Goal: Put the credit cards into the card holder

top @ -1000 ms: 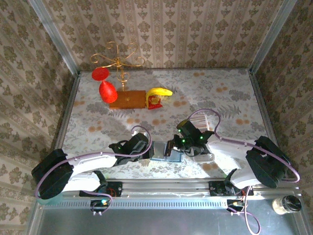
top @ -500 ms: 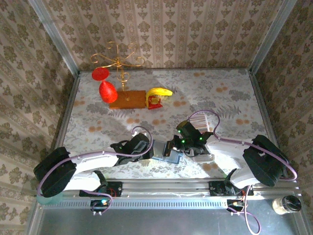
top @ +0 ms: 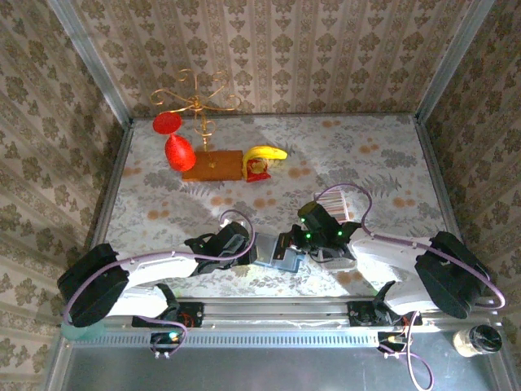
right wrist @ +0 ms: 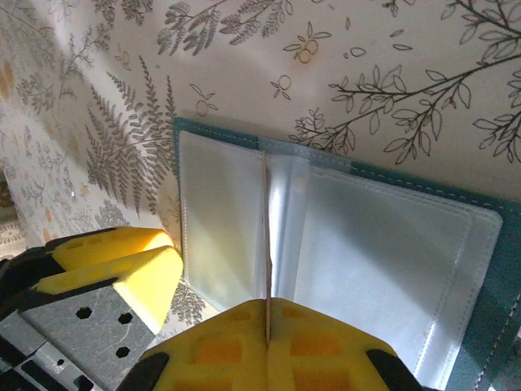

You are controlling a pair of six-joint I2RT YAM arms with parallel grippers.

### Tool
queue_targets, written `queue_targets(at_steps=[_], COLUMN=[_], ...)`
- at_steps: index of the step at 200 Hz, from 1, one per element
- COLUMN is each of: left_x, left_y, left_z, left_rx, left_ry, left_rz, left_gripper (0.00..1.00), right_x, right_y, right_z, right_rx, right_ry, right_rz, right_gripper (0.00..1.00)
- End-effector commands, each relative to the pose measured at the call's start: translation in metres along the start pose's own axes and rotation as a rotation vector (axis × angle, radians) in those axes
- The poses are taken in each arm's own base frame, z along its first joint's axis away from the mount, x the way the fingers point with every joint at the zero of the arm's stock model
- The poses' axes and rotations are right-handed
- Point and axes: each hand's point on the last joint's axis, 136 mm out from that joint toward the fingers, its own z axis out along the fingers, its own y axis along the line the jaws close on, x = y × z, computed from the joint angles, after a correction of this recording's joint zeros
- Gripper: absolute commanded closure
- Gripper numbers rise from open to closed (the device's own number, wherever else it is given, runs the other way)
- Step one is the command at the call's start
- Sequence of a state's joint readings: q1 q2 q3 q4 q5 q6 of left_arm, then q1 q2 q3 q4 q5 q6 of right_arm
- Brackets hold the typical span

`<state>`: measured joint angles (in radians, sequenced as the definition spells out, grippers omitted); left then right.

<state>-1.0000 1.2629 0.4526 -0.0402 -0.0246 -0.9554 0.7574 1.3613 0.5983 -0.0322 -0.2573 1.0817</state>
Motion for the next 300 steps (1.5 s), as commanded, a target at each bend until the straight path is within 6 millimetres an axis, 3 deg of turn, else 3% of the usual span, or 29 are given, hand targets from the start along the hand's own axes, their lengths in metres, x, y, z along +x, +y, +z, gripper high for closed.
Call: queue_targets(at_steps=[1, 43, 128, 171, 300], left_x=[-0.006, -0.005, -0.001, 0.001, 0.009], left_y=[-0.002, 0.001, -0.008, -0.009, -0.002], left_z=[-0.001, -0.001, 0.004, 0.006, 0.013], left_rx=[-0.02, -0.026, 0.005, -0.009, -0.055], left_ry=[-0.014, -0.014, 0.013, 0.026, 0.065], left_rz=[0.013, 0.02, 0.049, 0.062, 0.067], left_gripper=[0.66, 0.56, 0.52, 0.5, 0.67], right_x=[-0.003, -0.003, -0.001, 0.0, 0.005], right_y=[0.001, 0.007, -0.017, -0.015, -0.001], right_z=[0.006, 0.006, 0.009, 0.011, 0.019], right_rx=[-0.01, -0.027, 0.067, 0.05, -0.034], right_ry=[-0.021, -0.029, -0.035, -0.037, -0.039], right_rz=[0.022, 0.026, 0.014, 0.025, 0.042], right_gripper=[1.0, 1.0, 1.0, 1.0, 1.0])
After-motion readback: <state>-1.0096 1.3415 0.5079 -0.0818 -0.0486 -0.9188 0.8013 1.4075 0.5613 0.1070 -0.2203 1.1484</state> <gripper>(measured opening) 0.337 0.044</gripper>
